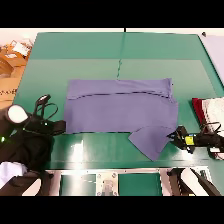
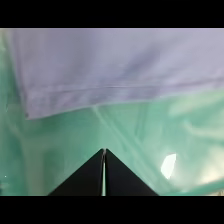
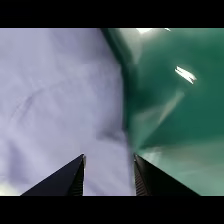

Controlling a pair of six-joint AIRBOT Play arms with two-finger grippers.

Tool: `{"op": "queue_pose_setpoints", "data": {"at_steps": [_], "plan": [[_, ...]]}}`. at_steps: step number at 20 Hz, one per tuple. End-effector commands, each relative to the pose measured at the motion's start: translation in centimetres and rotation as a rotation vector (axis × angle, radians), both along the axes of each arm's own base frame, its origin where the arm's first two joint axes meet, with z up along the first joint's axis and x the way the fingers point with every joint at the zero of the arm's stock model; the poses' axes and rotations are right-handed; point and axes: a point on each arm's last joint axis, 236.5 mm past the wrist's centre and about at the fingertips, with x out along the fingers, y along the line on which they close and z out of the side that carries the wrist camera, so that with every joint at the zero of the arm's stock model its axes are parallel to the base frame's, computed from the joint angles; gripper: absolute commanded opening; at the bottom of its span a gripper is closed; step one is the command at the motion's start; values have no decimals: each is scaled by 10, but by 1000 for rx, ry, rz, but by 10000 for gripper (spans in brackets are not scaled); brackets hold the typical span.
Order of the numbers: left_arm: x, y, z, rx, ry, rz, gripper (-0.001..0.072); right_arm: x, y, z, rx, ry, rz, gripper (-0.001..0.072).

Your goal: Fold the shirts.

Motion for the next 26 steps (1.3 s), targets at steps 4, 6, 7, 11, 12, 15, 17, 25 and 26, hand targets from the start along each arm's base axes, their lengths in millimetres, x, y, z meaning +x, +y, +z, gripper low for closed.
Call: {"op": "queue_pose_setpoints", "data": {"at_steps": [4, 6, 7, 11, 12, 15, 17, 25, 26], "plan": [[0, -23, -23, -190, -6, 304, 705, 6, 37, -23, 80, -33, 34, 360], [2, -39, -32, -260, -22, 364, 705, 10, 35, -25, 56, -50, 47, 361], [5, -46, -35, -285, -43, 394, 705, 10, 35, -25, 52, -57, 58, 361], [41, -48, -37, -318, -214, 574, 703, 9, 36, -25, 48, -68, 80, 361], [48, -48, -39, -315, -240, 595, 703, 9, 36, -25, 49, -68, 80, 361], [41, -58, -70, -267, -131, 608, 703, 9, 36, -25, 50, -68, 80, 361], [43, -67, -66, -263, -115, 552, 578, 8, 38, -24, 60, -64, 86, 361], [33, -87, -51, -211, -114, 277, 20, 9, 39, 1, 91, -64, 195, 51], [33, -87, -51, -209, -116, 275, 20, 8, 39, 2, 94, -61, 202, 19]]}}
